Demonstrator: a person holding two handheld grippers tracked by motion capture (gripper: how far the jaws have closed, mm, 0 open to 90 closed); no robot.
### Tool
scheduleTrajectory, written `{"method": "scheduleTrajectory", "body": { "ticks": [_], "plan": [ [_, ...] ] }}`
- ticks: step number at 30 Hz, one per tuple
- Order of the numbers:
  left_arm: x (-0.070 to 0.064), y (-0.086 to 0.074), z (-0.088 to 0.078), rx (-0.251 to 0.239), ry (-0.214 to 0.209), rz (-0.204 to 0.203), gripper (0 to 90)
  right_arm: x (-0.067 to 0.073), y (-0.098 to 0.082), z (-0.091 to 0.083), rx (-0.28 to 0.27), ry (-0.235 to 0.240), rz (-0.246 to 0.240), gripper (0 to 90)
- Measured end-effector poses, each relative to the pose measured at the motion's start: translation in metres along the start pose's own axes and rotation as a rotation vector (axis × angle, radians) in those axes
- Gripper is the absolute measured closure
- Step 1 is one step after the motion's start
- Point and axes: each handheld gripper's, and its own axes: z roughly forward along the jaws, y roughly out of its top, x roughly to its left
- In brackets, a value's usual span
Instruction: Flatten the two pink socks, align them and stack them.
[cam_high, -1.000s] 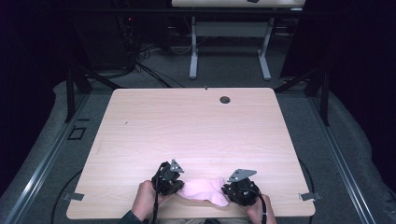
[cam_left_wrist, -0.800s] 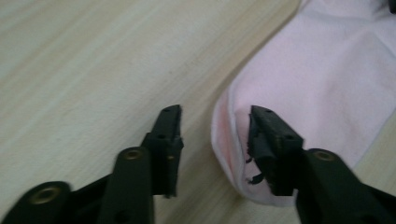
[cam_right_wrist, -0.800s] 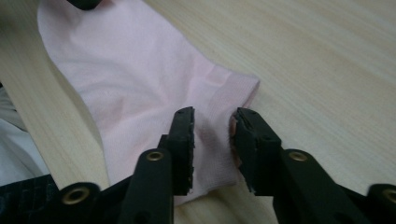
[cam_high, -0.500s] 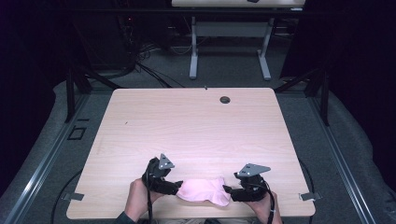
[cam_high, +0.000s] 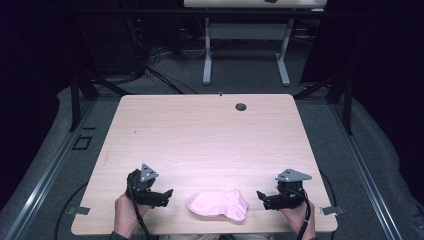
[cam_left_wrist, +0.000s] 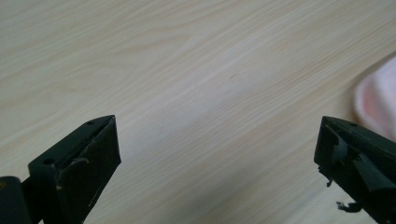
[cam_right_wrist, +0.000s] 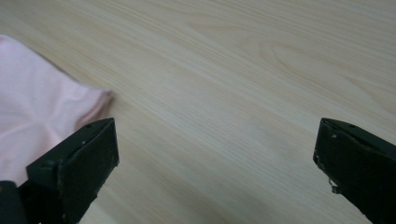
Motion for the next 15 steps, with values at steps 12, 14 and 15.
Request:
{"method": "scheduleTrajectory", "body": {
  "ticks": [12, 14, 15],
  "plan": [
    [0.026, -0.04, 0.023, -0.03, 0.06, -0.079, 0.2, -0.049, -0.032, 0.02, 0.078, -0.119, 0.104, 0.0],
    [0.027, -0.042, 0.023, -0.039, 0.061, -0.079, 0.3, -0.049, -0.033, 0.02, 0.068, -0.122, 0.107, 0.2],
    [0.028, -0.043, 0.024, -0.049, 0.048, -0.09, 0.2, -0.05, -0.034, 0.02, 0.067, -0.13, 0.106, 0.0]
  ]
}}
